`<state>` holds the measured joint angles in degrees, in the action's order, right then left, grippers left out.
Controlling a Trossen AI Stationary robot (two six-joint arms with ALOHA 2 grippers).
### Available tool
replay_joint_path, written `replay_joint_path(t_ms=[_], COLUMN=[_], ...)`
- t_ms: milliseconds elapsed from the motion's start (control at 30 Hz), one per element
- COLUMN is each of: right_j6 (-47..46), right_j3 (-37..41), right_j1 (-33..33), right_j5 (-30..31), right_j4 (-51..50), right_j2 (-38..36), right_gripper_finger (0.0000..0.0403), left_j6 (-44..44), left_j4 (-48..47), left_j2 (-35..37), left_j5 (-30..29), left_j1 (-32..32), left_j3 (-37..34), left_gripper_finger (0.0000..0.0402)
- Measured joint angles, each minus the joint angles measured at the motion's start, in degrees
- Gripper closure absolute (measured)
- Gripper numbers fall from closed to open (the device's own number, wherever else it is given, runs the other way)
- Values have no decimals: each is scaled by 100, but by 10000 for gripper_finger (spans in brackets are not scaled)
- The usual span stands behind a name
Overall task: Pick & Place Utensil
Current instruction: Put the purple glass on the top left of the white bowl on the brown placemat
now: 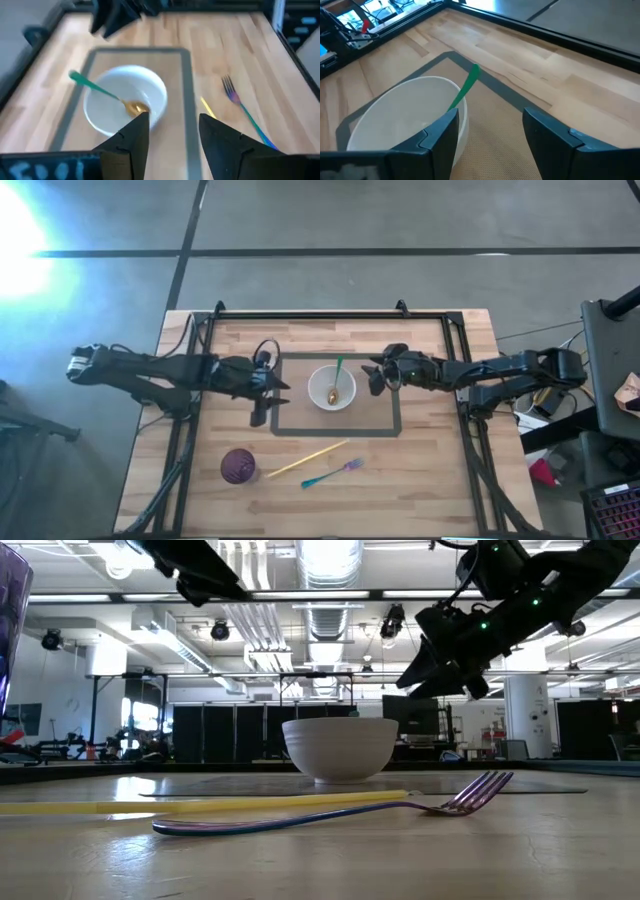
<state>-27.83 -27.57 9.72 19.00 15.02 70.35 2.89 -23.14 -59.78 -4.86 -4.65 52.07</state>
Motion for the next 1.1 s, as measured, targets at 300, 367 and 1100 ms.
replay_joint_path(t_ms=[300,367,1100], right_j6=[21,85,109], right_j3=[0,0,2], right_j1=[0,0,0], right_j5=[0,0,2], right_j4=[-172,-168,-169], right_j2=[-173,-173,-171], right_gripper_finger=[187,186,188], left_j6=[349,461,2547], left_j4=[-1681,-1962,-3396], left_j2=[-29,-27,-228], left_j5=[-24,-55,-125], left_j1=[-748,-897,-2535], left_j3=[1101,1288,1515], left_gripper_finger=[236,236,236])
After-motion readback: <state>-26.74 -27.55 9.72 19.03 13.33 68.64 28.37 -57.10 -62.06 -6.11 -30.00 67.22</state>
